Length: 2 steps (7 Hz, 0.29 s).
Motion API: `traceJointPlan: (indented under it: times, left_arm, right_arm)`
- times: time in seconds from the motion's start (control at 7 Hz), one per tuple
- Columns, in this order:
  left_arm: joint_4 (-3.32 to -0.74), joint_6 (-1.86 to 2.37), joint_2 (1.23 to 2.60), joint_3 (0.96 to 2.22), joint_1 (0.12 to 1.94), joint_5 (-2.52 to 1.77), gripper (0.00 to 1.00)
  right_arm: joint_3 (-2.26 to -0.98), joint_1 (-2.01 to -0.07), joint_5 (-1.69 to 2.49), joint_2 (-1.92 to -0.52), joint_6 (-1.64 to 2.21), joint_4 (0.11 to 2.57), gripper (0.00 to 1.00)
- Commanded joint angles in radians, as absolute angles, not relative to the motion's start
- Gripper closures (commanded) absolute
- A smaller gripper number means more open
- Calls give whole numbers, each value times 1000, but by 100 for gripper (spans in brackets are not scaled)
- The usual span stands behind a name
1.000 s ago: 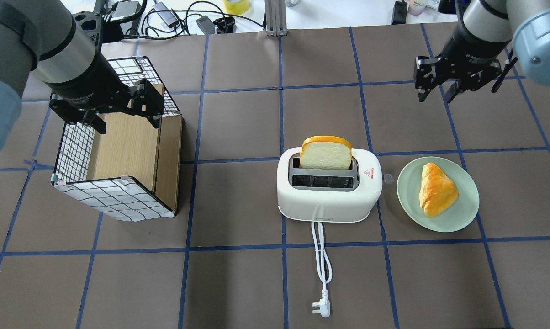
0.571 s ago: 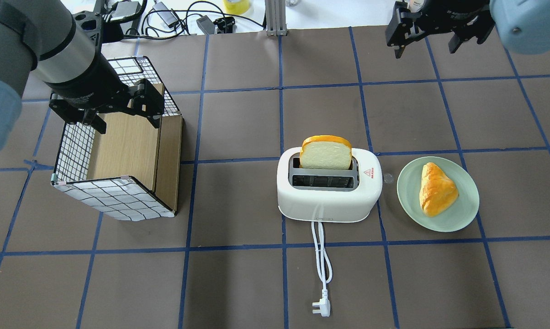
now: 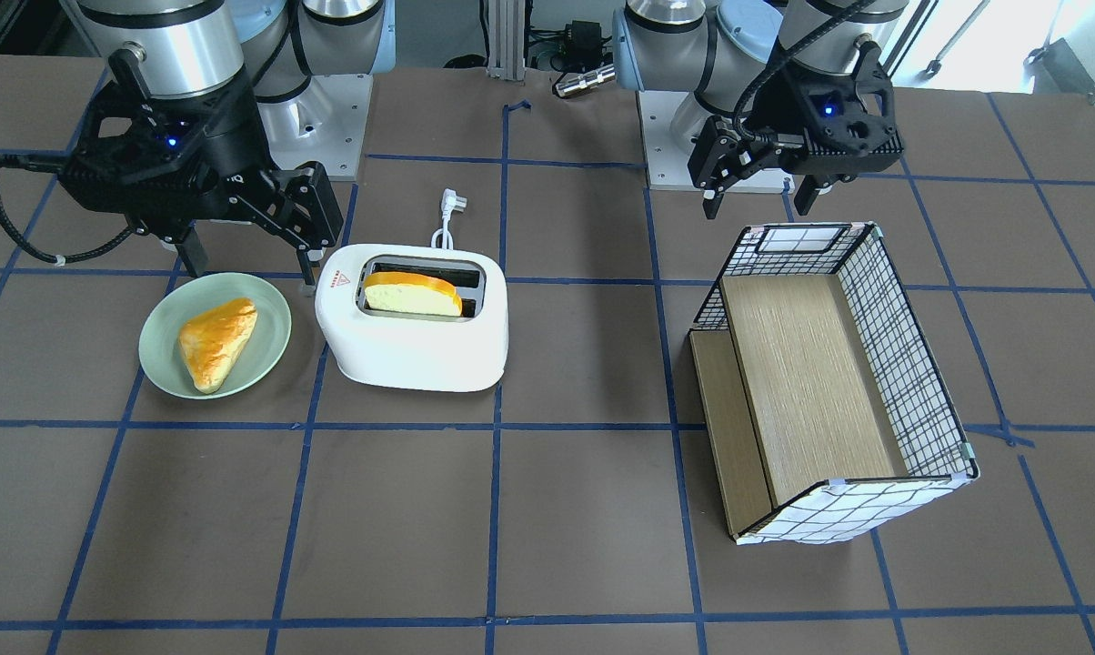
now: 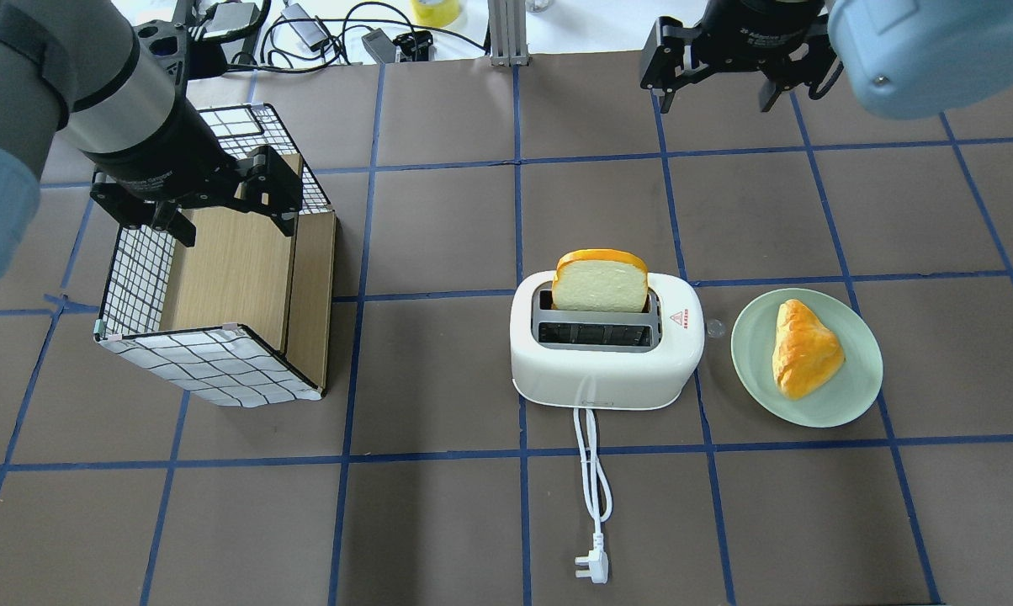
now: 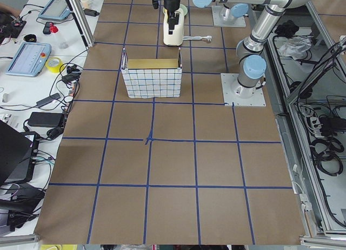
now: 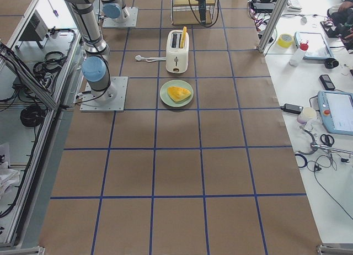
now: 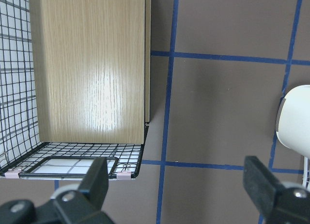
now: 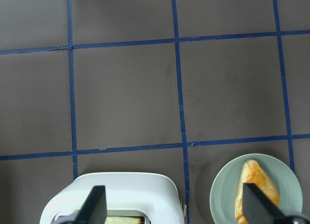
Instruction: Press toaster with right arm
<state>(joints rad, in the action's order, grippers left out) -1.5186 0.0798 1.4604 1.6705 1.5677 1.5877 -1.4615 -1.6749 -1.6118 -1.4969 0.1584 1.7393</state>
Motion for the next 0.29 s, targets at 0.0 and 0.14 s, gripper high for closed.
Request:
traceJointPlan:
  times: [0.0,0.14]
  left_arm:
    - [-1519,80,1460,1671,1568,1588,0]
    - [-1519,80,1460,1671,1568,1588,0]
  right_arm:
    - [-1459,-1680,-1634,-1502,161,1657,1]
    - [-1459,-1680,-1653,-1503,158,1655,0]
